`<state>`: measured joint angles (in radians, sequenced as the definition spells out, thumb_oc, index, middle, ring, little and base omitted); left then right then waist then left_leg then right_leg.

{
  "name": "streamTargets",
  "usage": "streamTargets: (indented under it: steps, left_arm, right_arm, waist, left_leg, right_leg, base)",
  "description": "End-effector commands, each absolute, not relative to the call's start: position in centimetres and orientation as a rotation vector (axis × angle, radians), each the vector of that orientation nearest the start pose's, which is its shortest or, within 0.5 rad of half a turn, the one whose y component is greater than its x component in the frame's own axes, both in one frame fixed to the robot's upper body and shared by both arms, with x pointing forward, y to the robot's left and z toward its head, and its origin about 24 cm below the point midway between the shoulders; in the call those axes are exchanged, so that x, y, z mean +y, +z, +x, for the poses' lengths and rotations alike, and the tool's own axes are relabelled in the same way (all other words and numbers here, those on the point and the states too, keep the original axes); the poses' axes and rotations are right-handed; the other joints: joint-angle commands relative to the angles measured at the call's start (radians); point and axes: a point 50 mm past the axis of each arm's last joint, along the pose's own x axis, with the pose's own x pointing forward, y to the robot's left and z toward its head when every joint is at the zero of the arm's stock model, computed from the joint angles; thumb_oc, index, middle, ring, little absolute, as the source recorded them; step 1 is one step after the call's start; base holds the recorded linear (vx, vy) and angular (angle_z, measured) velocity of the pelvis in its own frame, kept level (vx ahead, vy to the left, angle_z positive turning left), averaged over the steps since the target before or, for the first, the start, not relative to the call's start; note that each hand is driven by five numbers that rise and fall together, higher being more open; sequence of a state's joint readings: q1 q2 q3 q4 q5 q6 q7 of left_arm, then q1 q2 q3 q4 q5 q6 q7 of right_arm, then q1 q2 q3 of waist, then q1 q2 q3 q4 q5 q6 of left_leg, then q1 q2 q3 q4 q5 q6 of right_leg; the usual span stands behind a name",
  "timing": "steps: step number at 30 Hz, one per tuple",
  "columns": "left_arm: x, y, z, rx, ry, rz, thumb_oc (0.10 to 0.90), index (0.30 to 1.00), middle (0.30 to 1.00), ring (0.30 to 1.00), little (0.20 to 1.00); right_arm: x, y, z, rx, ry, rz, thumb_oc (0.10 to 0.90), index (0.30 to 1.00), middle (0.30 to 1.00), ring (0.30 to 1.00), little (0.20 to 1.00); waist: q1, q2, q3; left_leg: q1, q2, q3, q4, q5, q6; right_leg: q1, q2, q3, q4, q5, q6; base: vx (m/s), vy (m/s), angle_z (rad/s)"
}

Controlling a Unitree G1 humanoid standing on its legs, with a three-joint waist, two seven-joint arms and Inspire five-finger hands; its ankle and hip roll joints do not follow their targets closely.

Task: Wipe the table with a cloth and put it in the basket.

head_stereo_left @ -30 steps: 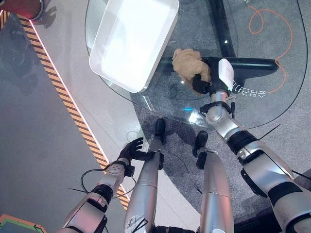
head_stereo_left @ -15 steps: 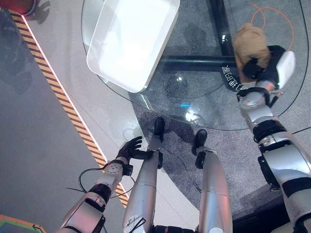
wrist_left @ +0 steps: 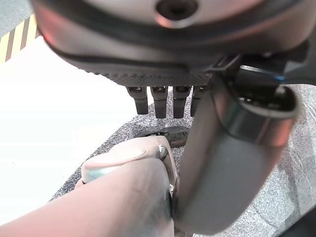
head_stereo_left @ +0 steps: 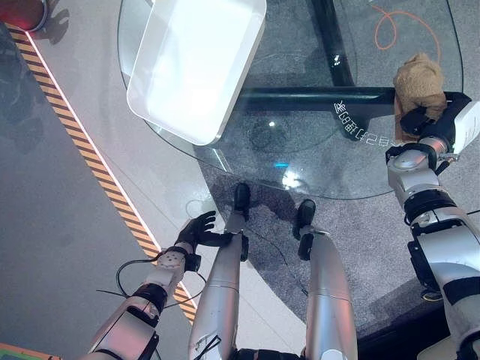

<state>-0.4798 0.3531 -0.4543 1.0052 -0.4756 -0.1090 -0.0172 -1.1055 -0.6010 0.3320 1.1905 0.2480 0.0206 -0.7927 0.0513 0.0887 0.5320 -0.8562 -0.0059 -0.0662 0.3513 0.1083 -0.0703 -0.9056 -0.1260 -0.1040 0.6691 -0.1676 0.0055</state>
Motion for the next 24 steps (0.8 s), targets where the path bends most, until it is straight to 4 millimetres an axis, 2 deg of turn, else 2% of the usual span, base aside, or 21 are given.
streamTargets:
  steps: [1,8,13,19,20,24]
  left_arm:
    - [23.6,-6.3,27.4,0.646,0.019,0.199,0.800,0.900,0.900,0.900,0.900]
    - [23.8,-6.2,27.5,0.648,0.026,0.201,0.800,0.900,0.900,0.900,0.900]
    - [23.8,-6.1,27.7,0.643,0.020,0.200,0.800,0.900,0.900,0.900,0.900]
    - [23.5,-6.2,27.6,0.642,0.012,0.205,0.800,0.900,0.900,0.900,0.900]
    - [23.3,-6.3,27.7,0.641,0.011,0.205,0.800,0.900,0.900,0.900,0.900]
    - [23.2,-6.3,27.6,0.638,0.006,0.202,0.800,0.900,0.900,0.900,0.900]
  right_arm:
    - [-35.7,20.0,35.1,-0.049,-1.226,-0.515,0.100,0.300,0.300,0.300,0.200]
    - [-35.0,20.3,35.6,-0.075,-1.195,-0.503,0.100,0.300,0.300,0.300,0.200]
    - [-33.6,21.2,36.5,-0.130,-1.126,-0.550,0.100,0.300,0.300,0.300,0.200]
    - [-31.3,22.5,37.6,-0.236,-1.019,-0.645,0.100,0.300,0.300,0.300,0.200]
    - [-29.9,23.3,38.2,-0.285,-0.968,-0.680,0.100,0.300,0.300,0.300,0.200]
    - [-28.1,24.3,38.8,-0.349,-0.898,-0.728,0.100,0.300,0.300,0.300,0.200]
  waist:
    - [-0.004,0.016,-0.012]
    - [-0.004,0.014,-0.012]
    - [-0.003,0.014,-0.012]
    - [-0.001,0.015,-0.012]
    - [0.000,0.016,-0.012]
    - [0.001,0.019,-0.012]
  left_leg:
    - [0.022,-0.027,0.057,0.136,-0.158,0.075]
    - [0.021,-0.028,0.056,0.134,-0.158,0.074]
    - [0.020,-0.029,0.056,0.134,-0.157,0.073]
    - [0.026,-0.031,0.056,0.132,-0.156,0.071]
    - [0.027,-0.033,0.056,0.130,-0.155,0.071]
    - [0.031,-0.033,0.058,0.128,-0.153,0.069]
  right_leg:
    - [0.034,0.067,-0.003,-0.096,0.078,0.006]
    - [0.034,0.067,-0.004,-0.098,0.078,0.007]
    - [0.032,0.068,-0.003,-0.097,0.078,0.007]
    - [0.038,0.067,-0.004,-0.101,0.078,0.007]
    - [0.038,0.068,-0.005,-0.100,0.077,0.006]
    - [0.039,0.069,-0.004,-0.098,0.074,0.004]
  base:
    - [0.00,0.000,0.00]
    - [0.00,0.000,0.00]
    - [0.00,0.000,0.00]
    - [0.00,0.000,0.00]
    - [0.00,0.000,0.00]
    - [0.00,0.000,0.00]
